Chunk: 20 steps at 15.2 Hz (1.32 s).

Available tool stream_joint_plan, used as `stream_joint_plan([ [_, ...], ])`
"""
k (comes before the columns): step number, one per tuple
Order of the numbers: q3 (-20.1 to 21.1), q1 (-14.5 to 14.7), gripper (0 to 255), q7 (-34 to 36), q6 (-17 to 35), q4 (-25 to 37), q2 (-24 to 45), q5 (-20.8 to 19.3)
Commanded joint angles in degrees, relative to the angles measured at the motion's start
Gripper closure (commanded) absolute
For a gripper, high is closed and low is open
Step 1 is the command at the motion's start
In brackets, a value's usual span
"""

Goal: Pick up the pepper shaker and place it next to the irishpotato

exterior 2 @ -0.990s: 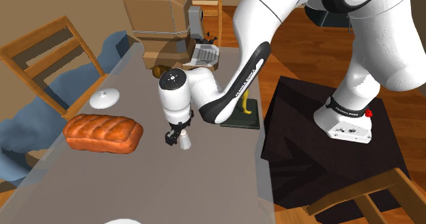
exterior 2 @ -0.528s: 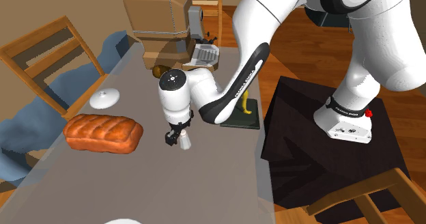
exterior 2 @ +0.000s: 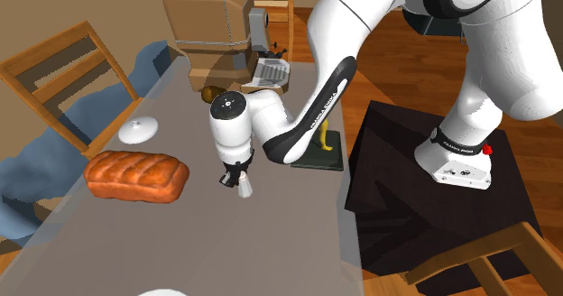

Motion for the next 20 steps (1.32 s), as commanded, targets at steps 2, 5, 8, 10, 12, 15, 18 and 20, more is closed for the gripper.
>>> stream_joint_plan([
  [2,0.0,0.0,255,0.0,0.0,0.0,0.0,0.0],
  [5,0.7,-0.5,255,-0.7,-1.3,-0.5,-1.8,0.8],
  [8,1.4,-1.0,255,-1.4,-2.6,-0.9,-3.5,1.6],
  [10,1.9,-1.3,255,-1.9,-3.4,-1.1,-4.6,2.2],
  [12,2.3,-1.6,255,-2.4,-4.4,-1.3,-5.7,2.8],
  [15,3.0,-2.1,255,-3.2,-5.8,-1.4,-7.4,3.7],
  [18,3.6,-2.5,255,-4.0,-7.2,-1.4,-8.9,4.6],
  [20,4.0,-2.7,255,-4.5,-8.2,-1.3,-9.9,5.2],
])
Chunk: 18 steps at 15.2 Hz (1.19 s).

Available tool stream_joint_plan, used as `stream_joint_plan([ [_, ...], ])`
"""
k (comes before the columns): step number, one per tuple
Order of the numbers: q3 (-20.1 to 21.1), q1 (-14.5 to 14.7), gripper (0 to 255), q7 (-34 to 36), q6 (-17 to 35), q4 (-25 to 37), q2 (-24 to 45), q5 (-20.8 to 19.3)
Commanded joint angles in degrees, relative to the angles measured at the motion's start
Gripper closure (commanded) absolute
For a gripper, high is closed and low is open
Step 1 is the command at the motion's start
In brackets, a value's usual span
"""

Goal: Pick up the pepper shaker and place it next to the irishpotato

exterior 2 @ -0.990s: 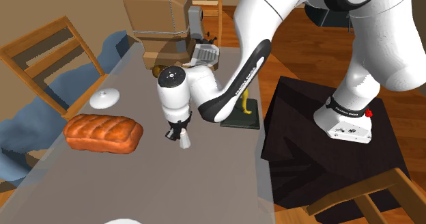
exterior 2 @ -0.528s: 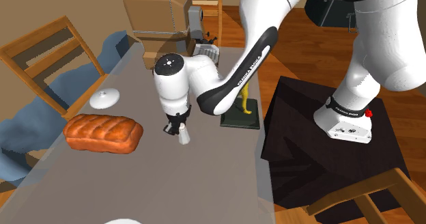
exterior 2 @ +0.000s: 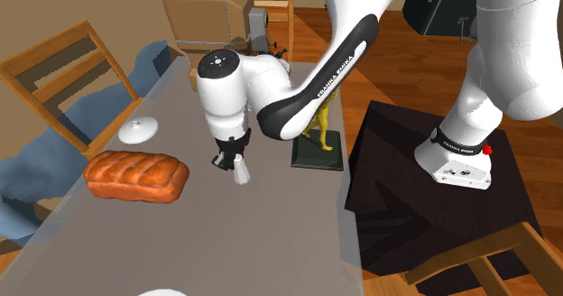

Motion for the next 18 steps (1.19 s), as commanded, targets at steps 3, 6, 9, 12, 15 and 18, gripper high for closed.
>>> stream_joint_plan([
  [3,0.8,-0.5,255,-1.0,-2.1,0.0,-2.2,1.3],
  [6,1.3,-0.9,255,-1.8,-3.6,0.3,-3.6,2.2],
  [9,1.8,-1.2,255,-2.6,-5.2,0.7,-4.9,3.0],
  [12,2.3,-1.4,255,-3.3,-6.9,1.3,-6.1,3.9],
  [15,2.7,-1.7,255,-4.1,-8.6,1.9,-7.3,4.7],
  [18,2.6,-2.8,255,-5.6,-8.8,1.7,-8.1,5.3],
])
